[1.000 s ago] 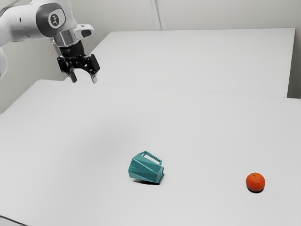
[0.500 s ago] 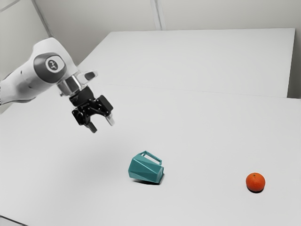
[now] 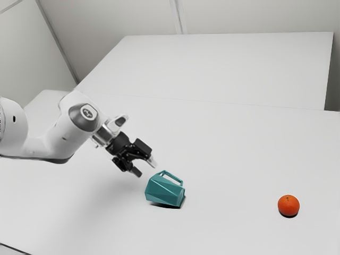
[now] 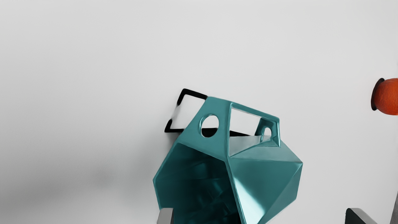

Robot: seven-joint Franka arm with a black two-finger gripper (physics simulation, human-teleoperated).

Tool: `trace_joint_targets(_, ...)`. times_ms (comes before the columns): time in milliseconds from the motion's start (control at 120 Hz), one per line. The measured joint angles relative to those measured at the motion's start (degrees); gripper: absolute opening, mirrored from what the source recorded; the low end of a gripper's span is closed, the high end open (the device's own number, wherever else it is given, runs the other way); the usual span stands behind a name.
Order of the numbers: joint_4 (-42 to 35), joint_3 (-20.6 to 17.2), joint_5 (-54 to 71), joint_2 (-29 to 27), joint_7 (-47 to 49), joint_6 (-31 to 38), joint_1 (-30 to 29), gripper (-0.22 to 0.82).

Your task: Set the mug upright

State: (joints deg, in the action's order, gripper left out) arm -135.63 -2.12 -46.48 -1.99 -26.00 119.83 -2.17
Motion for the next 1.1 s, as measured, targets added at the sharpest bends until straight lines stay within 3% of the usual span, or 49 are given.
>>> trace_joint_targets(458,-2.1,-0.3,-13.6,4.3,-15.4,-2.5,-0.9,0.6)
trace_joint_targets(642,-3.2,-0.3,-15.9,5.0,-20.1,-4.9,-3.1,0.28)
trace_joint_targets(867,-3.8,-0.3,-17.5,4.9,-24.2,-6.4,-2.0,0.02)
trace_joint_targets(1100,-3.3,-0.7,-17.7,3.3,-27.3,-7.0,-2.3,-0.12)
